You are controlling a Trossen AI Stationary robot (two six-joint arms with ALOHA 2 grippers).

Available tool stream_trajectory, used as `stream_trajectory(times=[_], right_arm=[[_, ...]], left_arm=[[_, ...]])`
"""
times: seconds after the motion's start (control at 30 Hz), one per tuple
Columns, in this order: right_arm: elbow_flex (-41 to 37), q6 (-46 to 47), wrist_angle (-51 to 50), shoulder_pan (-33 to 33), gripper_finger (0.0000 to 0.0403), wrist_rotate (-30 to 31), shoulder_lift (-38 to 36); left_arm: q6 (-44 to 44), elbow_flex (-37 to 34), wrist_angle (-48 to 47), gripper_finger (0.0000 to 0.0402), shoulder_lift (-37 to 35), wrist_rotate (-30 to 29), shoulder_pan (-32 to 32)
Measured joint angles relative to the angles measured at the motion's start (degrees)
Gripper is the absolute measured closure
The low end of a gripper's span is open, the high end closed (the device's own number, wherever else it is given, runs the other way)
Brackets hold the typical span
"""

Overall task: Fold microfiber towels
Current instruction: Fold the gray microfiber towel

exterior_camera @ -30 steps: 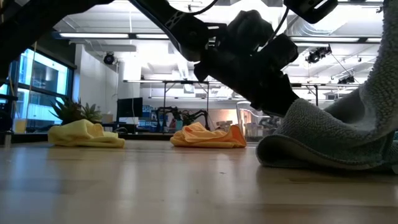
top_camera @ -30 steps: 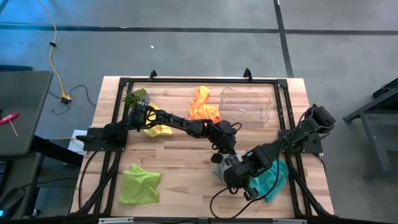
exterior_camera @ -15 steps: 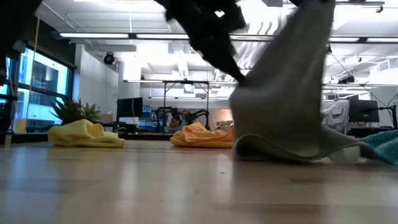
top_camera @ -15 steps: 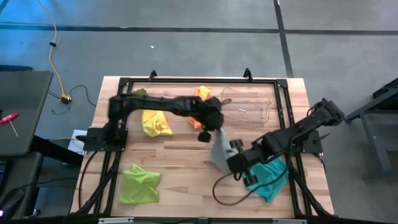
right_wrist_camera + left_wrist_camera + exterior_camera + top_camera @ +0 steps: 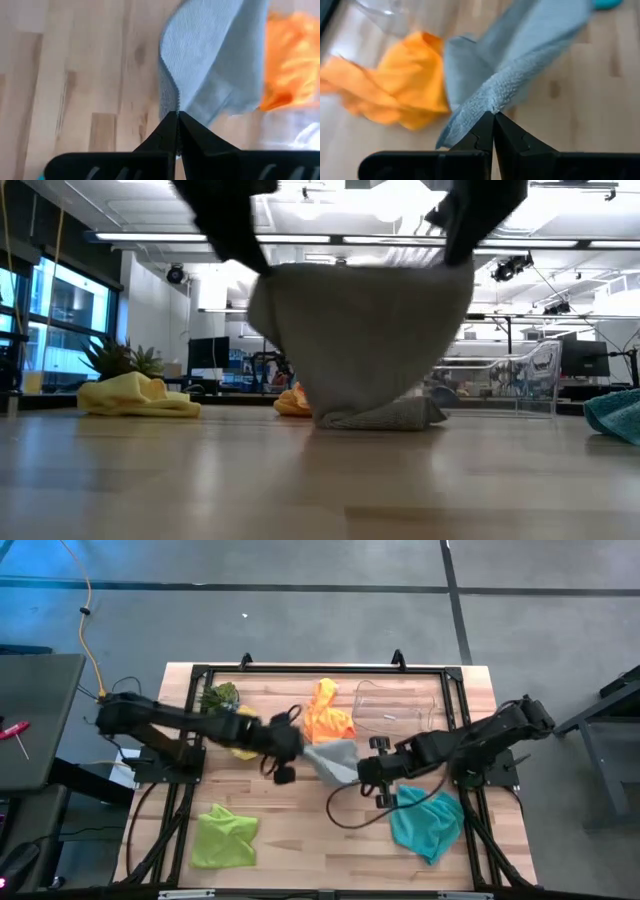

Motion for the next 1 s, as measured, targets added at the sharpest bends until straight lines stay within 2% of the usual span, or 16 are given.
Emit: stream_trajectory(times=[0.17,0.3,0.43,0.6,0.73,0.87,1.0], right_arm=[[-7.7,0.8,8.0,-0.4,0.0403,-3.1,0.0],[-10.5,1.1,10.2,-1.0,0.0403,-4.6,0.0],[-12.1,0.9,11.7,-0.9,0.0403,-5.9,0.0],[-12.3,0.7,11.9,-1.0,0.0403,-7.3,0.0],[-12.3,0.6,11.7,-0.9,0.0403,-8.5,0.0],[-12.3,0.6,11.8,-0.9,0.0403,-8.6,0.0],[-12.3,-0.5,12.3,-0.9,0.0403,-9.0,0.0]], left_arm=[[-16.7,-7.1,5.1,0.0402,-0.3,-0.6,-10.1],[-22.7,-10.8,12.7,0.0401,3.6,-0.2,-15.4],[-22.9,-11.7,20.2,0.0386,8.5,-0.1,-17.3],[-22.9,-10.8,20.6,0.0332,12.3,6.2,-16.1],[-18.8,-8.9,16.9,0.0265,10.6,9.4,-15.0],[-14.8,-7.1,10.7,0.0207,5.0,7.3,-13.3],[-9.7,-7.2,8.9,0.0172,3.1,7.4,-13.0]])
